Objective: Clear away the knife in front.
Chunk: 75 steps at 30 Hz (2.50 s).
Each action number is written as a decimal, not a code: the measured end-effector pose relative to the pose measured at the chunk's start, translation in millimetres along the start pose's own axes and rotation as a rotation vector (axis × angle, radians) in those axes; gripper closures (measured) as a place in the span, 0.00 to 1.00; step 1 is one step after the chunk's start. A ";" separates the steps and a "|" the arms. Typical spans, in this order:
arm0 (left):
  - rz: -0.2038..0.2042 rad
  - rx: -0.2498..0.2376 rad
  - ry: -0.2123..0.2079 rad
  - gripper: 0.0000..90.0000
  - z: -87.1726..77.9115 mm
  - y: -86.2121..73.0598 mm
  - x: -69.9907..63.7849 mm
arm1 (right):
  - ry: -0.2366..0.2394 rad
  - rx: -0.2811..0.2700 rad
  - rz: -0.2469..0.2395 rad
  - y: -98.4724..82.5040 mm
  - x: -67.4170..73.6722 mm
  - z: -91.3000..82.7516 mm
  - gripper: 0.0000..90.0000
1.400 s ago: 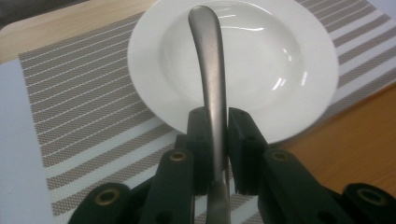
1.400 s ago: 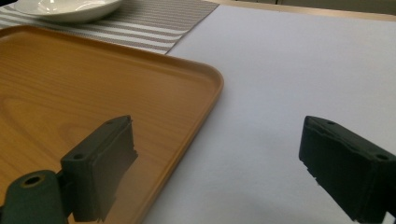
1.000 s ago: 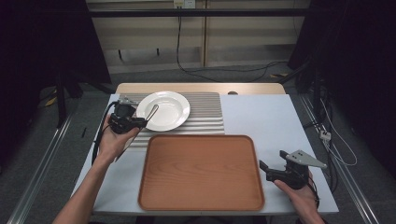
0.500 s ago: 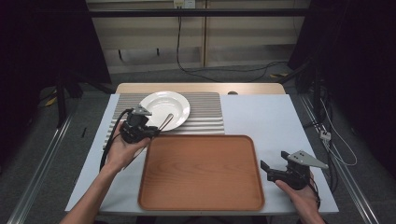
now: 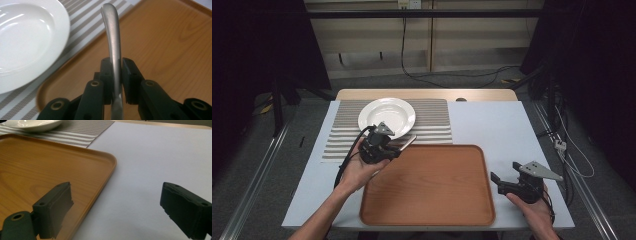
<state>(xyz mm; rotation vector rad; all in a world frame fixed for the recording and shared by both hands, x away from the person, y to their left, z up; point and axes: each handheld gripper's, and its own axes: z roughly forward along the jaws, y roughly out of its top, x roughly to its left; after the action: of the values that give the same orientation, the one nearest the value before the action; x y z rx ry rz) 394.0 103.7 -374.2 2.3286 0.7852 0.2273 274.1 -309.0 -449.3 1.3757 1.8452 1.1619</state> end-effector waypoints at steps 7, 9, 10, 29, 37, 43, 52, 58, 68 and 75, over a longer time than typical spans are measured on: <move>0.020 0.012 -0.031 0.89 7.9 -1.8 -15.7 | 0.005 -0.001 -0.006 0.3 1.9 -1.7 0.12; 0.024 0.018 -0.035 0.89 10.5 -4.5 -18.1 | 0.008 0.000 -0.008 0.6 2.3 -0.9 0.12; 0.026 0.022 -0.036 0.89 11.3 -5.7 -18.6 | 0.009 -0.001 -0.007 0.9 2.5 -0.2 0.12; 0.034 0.117 -0.071 0.89 47.0 -22.2 -31.4 | 0.018 0.001 -0.017 2.1 4.8 1.0 0.12; 0.022 0.128 -0.079 0.89 56.6 -21.6 -34.6 | 0.018 0.000 -0.018 2.1 4.6 1.1 0.12; 0.007 0.132 -0.081 0.89 59.0 -23.0 -33.9 | 0.019 0.000 -0.020 2.0 4.5 0.8 0.12; -0.004 0.132 -0.077 0.89 59.7 -26.4 -33.2 | 0.023 0.002 -0.022 2.1 4.4 1.3 0.12; -0.017 0.131 -0.076 0.88 56.9 -30.6 -33.6 | 0.027 -0.002 -0.025 2.3 4.2 1.0 0.12; 0.018 0.118 -0.058 0.63 54.5 -34.6 -29.6 | 0.033 0.000 -0.013 1.9 3.2 2.6 0.12; -0.037 0.022 -0.015 0.17 48.4 -33.6 -19.8 | 0.032 -0.001 -0.008 1.5 1.1 2.0 0.12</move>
<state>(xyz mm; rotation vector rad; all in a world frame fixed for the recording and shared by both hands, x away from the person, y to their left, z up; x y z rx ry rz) 379.2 86.2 -432.0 2.3318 0.8268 0.1850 276.1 -307.2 -448.9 1.3549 1.8703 1.1874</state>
